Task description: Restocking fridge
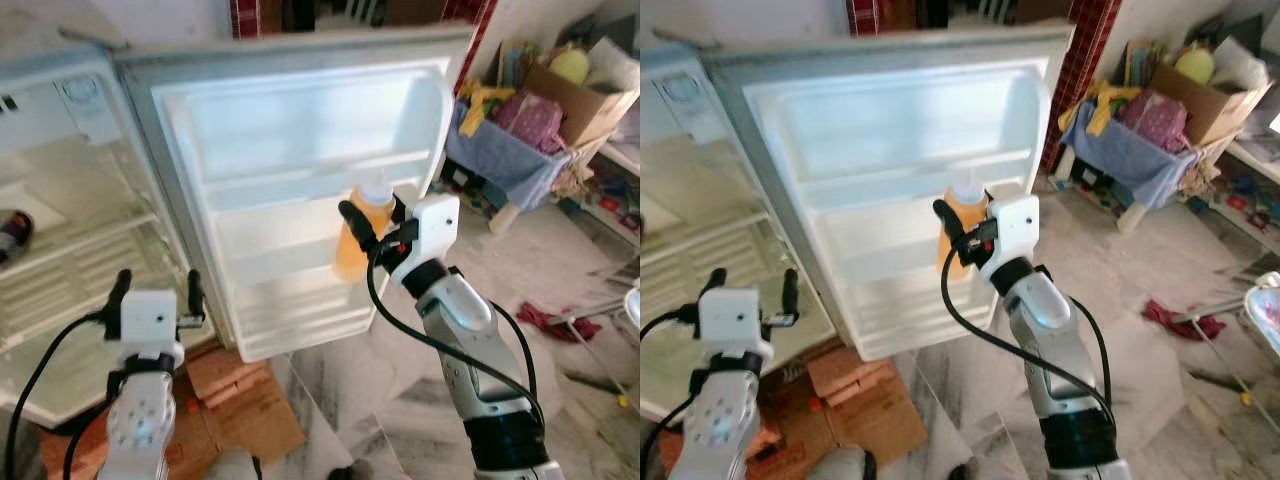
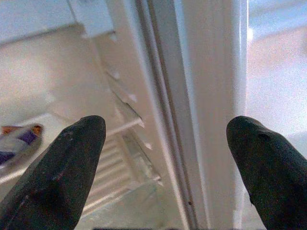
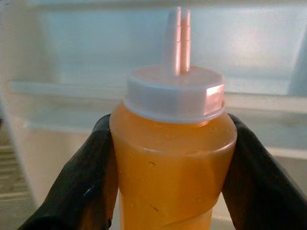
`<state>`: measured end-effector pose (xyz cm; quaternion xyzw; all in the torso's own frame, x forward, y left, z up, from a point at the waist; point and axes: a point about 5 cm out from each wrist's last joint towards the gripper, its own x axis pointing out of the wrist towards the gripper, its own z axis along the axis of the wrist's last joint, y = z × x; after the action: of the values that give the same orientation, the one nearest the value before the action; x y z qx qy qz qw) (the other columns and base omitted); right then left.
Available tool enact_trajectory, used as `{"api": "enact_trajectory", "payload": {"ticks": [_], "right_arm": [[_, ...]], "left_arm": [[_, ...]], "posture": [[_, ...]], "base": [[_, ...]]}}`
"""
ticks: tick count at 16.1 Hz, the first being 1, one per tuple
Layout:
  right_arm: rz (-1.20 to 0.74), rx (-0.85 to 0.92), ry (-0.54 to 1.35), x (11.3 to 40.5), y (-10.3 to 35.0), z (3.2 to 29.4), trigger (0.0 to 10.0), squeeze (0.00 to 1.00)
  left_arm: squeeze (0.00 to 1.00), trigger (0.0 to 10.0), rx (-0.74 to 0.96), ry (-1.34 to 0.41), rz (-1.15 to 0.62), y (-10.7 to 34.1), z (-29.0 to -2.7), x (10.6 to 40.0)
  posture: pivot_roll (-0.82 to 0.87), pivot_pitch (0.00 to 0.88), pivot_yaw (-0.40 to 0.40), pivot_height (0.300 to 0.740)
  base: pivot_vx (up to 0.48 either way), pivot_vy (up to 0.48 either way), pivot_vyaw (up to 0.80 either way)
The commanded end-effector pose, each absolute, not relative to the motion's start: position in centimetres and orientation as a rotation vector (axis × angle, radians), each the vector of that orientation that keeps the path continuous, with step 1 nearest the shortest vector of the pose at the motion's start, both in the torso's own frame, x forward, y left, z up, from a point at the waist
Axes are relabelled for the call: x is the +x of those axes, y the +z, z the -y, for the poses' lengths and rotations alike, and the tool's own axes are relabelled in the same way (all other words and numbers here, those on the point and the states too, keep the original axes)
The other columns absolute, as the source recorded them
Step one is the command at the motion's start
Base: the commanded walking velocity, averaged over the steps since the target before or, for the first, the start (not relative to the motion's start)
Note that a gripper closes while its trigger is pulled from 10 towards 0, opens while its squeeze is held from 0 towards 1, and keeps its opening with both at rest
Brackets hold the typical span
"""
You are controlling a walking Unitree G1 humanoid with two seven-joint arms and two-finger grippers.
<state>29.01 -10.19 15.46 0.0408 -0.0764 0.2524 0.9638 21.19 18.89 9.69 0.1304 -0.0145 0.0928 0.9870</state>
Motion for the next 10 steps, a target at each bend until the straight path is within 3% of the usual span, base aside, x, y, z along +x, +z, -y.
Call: {"api": "enact_trajectory", "payload": {"ticks": [1,10], "right_arm": [[0.173,0.096,0.546,28.6,15.6,9.7,10.0,0.00],[0.206,0.105,0.579,29.0,16.7,9.2,10.0,0.00]], "left_arm": [[0.00,10.0,0.274,0.191,0.018,9.7,-19.3,21.0],[0.00,10.0,0.252,0.196,-0.010,9.2,-19.1,21.1]], "posture": [[0.13,0.097,-0.051,0.725],[0.13,0.103,-0.050,0.645]], "base": [[0.000,0.000,0.00],[0.000,0.000,0.00]]}}
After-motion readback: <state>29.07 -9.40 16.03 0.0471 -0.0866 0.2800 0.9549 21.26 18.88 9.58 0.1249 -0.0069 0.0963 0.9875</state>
